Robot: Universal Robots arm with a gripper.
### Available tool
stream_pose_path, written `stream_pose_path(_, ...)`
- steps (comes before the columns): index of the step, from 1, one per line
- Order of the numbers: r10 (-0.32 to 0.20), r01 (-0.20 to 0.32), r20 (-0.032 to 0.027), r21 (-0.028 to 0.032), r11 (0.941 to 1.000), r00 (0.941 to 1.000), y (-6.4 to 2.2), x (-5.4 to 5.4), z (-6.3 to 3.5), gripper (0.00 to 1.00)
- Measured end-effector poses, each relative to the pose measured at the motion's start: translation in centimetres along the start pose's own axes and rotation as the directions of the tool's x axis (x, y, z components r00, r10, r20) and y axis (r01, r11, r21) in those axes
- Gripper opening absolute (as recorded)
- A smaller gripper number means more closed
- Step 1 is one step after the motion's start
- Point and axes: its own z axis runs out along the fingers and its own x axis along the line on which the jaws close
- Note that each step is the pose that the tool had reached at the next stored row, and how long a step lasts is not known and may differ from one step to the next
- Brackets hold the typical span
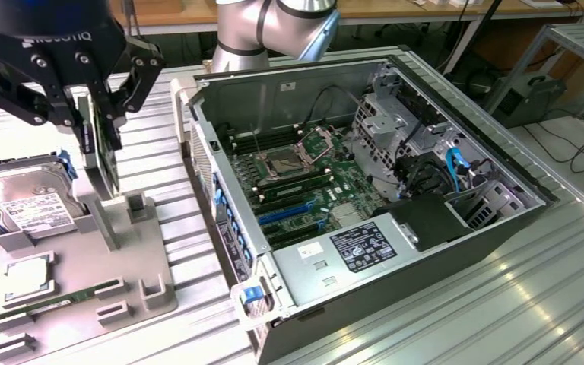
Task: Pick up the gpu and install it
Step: 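Pick up the gpu and move the gpu toward the slot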
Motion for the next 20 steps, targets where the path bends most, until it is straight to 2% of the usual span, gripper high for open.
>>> stream_pose_path(6,0.0,0.0,0.0,0.0001,1.0,1.0,0.0,-0.1,-0.04,0.28)
stream_pose_path(20,0.0,0.0,0.0001,0.0001,1.0,1.0,0.04,-1.8,0.03,0.28)
